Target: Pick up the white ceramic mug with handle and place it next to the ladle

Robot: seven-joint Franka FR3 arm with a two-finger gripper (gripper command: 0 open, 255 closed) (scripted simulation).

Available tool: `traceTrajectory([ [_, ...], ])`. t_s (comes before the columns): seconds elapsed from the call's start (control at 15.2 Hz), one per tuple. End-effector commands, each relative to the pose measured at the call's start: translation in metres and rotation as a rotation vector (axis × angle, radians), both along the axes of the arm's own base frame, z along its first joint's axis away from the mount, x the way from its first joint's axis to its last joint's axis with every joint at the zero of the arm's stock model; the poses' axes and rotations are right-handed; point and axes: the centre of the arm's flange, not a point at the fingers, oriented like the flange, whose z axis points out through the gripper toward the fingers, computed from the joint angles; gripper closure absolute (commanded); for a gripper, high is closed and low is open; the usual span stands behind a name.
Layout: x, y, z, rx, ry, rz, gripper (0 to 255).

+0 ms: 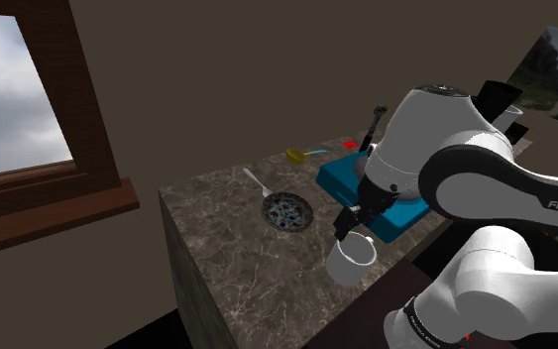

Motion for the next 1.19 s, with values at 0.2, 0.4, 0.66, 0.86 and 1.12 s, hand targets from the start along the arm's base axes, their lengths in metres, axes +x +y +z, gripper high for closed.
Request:
traceTrajectory([
  [0.2, -0.015, 0.021, -0.042, -0.016, -0.003, -0.008, 0],
  [0.4, -0.015, 0.021, -0.058, -0.016, -0.003, -0.008, 0],
  [0.66, -0.014, 0.021, -0.077, -0.016, -0.003, -0.008, 0],
  [0.86, -0.014, 0.021, -0.077, -0.016, -0.003, -0.008, 0],
  [1.12, -0.014, 0.021, -0.077, -0.016, -0.003, -0.008, 0],
])
